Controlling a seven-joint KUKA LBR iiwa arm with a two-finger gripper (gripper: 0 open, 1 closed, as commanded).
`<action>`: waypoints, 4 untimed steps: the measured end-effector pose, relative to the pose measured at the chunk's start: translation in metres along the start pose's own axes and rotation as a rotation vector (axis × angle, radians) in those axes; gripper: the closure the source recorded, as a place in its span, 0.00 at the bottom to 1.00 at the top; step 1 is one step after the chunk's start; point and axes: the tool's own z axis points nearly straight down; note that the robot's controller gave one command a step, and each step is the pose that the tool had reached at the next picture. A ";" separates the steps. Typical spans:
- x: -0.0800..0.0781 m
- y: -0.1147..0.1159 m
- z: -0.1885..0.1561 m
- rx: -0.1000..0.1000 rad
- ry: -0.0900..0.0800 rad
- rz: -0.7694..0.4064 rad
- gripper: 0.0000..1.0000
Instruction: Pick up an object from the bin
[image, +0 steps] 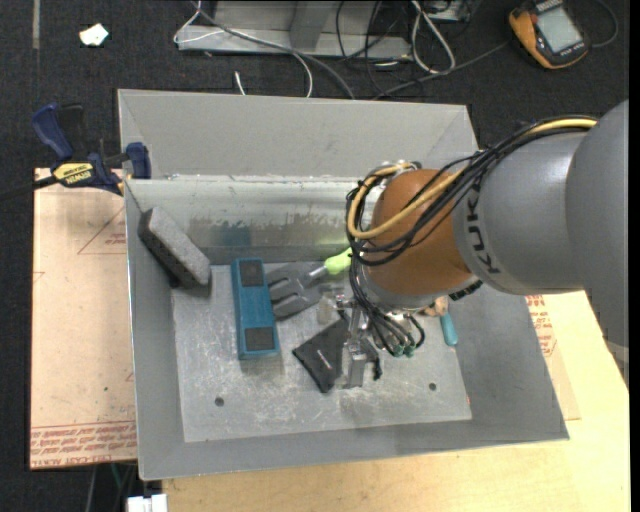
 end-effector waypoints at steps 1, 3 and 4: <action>0.021 -0.014 0.025 0.001 0.013 0.328 1.00; 0.021 -0.014 0.025 0.001 0.012 0.328 0.00; 0.017 -0.005 0.037 0.000 0.012 0.432 0.00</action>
Offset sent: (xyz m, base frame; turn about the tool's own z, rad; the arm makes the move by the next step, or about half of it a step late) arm 0.0000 0.0000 0.0000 0.0000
